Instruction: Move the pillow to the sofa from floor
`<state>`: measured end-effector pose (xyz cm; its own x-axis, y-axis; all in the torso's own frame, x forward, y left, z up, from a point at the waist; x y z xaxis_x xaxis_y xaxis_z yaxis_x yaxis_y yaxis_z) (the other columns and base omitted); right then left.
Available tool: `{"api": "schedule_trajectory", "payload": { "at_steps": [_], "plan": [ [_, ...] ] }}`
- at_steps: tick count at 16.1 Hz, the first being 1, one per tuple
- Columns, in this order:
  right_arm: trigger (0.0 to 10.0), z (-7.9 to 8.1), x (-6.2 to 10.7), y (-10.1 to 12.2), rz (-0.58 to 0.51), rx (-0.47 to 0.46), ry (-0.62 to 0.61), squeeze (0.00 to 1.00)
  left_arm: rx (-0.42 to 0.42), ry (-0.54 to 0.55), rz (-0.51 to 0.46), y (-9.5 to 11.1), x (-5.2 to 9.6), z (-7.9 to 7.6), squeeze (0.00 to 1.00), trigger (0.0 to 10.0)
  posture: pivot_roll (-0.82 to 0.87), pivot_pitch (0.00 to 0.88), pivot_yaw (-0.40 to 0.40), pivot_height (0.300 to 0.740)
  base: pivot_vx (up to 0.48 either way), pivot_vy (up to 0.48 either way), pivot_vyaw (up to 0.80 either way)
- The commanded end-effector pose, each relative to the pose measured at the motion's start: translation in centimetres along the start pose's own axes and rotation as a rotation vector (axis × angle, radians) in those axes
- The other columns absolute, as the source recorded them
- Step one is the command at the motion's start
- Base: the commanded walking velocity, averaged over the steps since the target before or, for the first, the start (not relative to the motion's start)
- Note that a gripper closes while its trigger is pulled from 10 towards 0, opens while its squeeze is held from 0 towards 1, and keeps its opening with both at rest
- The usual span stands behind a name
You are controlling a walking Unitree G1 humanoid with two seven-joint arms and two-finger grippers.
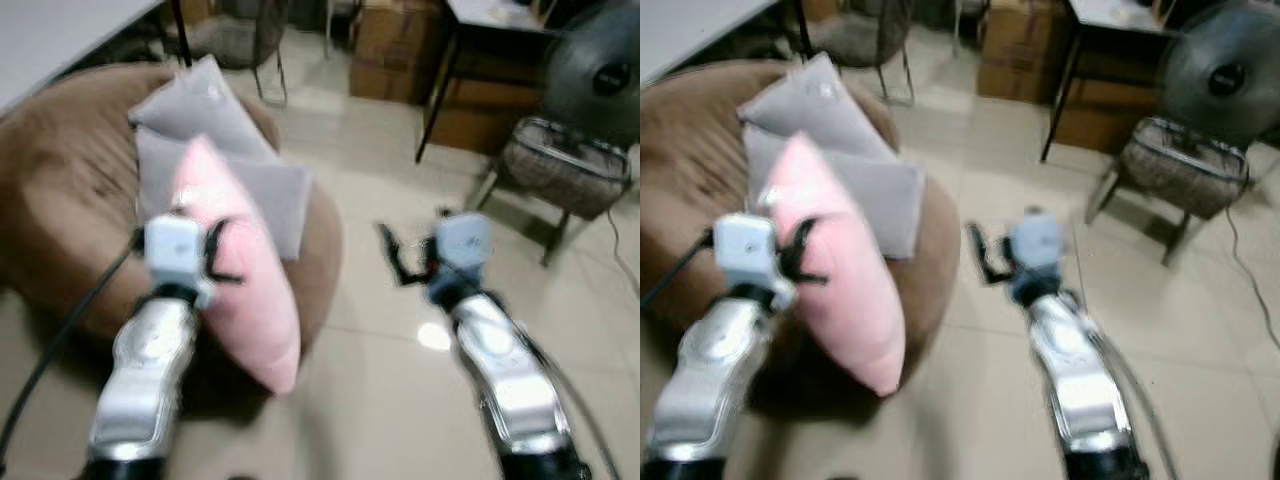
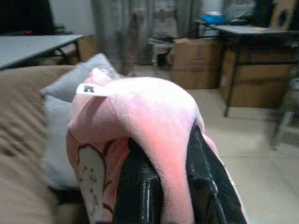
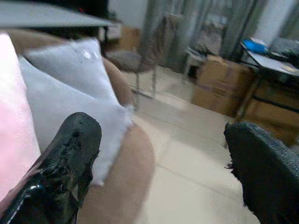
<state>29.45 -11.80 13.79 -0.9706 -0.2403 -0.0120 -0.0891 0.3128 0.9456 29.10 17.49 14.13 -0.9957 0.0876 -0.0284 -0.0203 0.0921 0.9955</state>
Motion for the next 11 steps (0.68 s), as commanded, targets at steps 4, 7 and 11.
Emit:
{"api": "schedule_trajectory", "payload": {
  "at_steps": [4, 7, 11],
  "plan": [
    [10.0, -0.77, 0.16, -0.22, 0.000, 0.041, -0.024, 0.00, 0.022, -0.048, -0.065, 1.46, -0.54, -1.07, 0.00, 10.0, 0.06, 0.000, -0.004, 0.740, 0.336, 0.000, 0.00],
    [10.0, -0.94, 0.19, -0.26, 0.001, 0.043, -0.028, 0.00, 0.032, -0.048, -0.062, 1.29, -0.65, -1.16, 0.00, 10.0, 0.05, 0.000, -0.004, 0.740, 0.336, 0.000, 0.00],
    [10.0, -1.08, 0.18, -0.28, 0.001, 0.052, -0.026, 0.00, 0.043, -0.047, -0.065, 1.33, -0.80, -1.20, 0.00, 10.0, 0.05, 0.000, -0.005, 0.740, 0.336, 0.000, 0.00]
  ]
}}
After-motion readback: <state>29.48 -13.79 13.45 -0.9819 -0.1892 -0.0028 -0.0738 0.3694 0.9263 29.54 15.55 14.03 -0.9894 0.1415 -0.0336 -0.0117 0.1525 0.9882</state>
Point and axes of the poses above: a point about 5 cm out from each wrist's last joint towards the gripper, its own x axis pointing back from the gripper into the wrist, its own y axis along the axis of the wrist's last joint, z = x × y, the point moved 2 cm from there along -x, pointing out of the wrist towards the gripper, and after that the axes turned 11 degrees about x, right-handed, at the moved point
